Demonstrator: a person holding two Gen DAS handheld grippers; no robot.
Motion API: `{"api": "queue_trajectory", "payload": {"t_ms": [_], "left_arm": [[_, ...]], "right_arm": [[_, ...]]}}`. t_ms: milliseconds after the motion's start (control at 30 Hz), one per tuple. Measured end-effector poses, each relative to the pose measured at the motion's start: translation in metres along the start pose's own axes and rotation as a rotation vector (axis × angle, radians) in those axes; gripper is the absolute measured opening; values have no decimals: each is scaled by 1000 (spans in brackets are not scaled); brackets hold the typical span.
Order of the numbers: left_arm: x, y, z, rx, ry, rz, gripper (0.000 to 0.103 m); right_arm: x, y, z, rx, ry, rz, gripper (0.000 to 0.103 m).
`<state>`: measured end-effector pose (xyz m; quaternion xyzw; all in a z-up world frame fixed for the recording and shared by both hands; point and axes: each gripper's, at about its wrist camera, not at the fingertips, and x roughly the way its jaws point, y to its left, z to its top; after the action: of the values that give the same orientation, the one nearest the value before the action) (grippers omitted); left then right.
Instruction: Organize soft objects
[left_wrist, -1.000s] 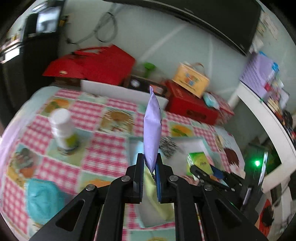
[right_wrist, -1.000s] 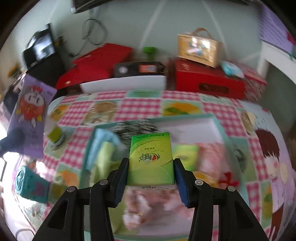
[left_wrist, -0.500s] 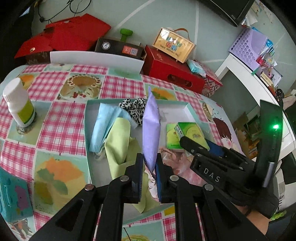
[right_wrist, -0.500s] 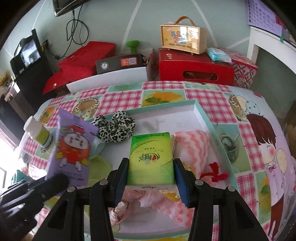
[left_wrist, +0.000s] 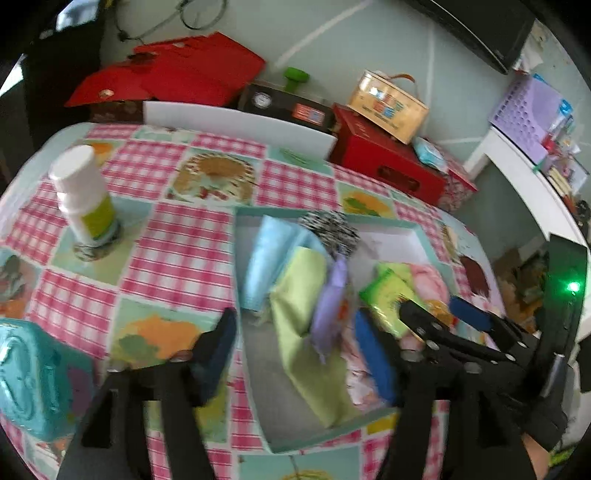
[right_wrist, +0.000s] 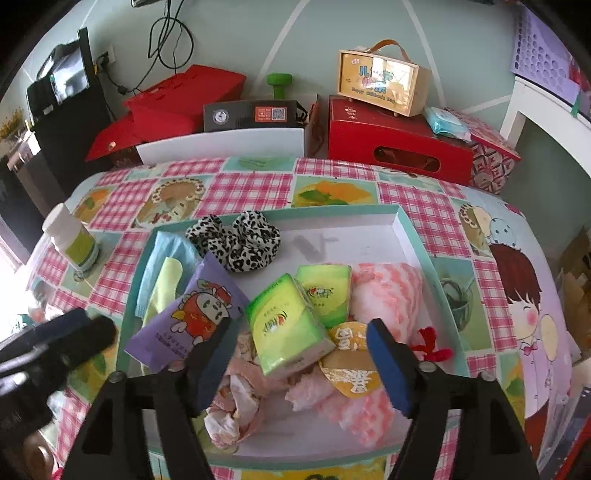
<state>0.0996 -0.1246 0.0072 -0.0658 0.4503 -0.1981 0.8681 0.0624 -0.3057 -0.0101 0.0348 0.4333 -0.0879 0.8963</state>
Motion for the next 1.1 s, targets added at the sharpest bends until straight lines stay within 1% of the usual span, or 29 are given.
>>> {"api": "queue_trajectory", "payload": {"t_ms": [33, 67, 100, 167, 233, 433, 600, 867, 1100], "left_arm": [[-2, 2, 0, -2, -19, 29, 93], [-4, 5, 0, -2, -42, 62, 96], [-5, 7, 1, 0, -54, 89, 96], [-6, 11, 1, 7, -65, 144, 96], [-5, 15, 2, 4, -68, 165, 96], [-2, 22, 0, 7, -56, 198, 96], [-8, 23, -5, 10, -56, 190, 96], [-24, 23, -24, 52, -49, 181, 96], [-34, 27, -43, 33, -24, 135, 96]], "right_arm": [[0, 0, 0, 0, 3, -8, 88], [0, -1, 0, 3, 7, -19, 97], [-1, -1, 0, 7, 6, -28, 103], [-3, -3, 0, 14, -2, -32, 103], [-3, -4, 0, 19, 0, -29, 103], [-3, -4, -1, 25, 5, -23, 103], [-6, -3, -6, 29, 11, -13, 103], [-24, -1, -23, 31, 0, -13, 103], [-36, 1, -46, 27, 10, -20, 103]]}}
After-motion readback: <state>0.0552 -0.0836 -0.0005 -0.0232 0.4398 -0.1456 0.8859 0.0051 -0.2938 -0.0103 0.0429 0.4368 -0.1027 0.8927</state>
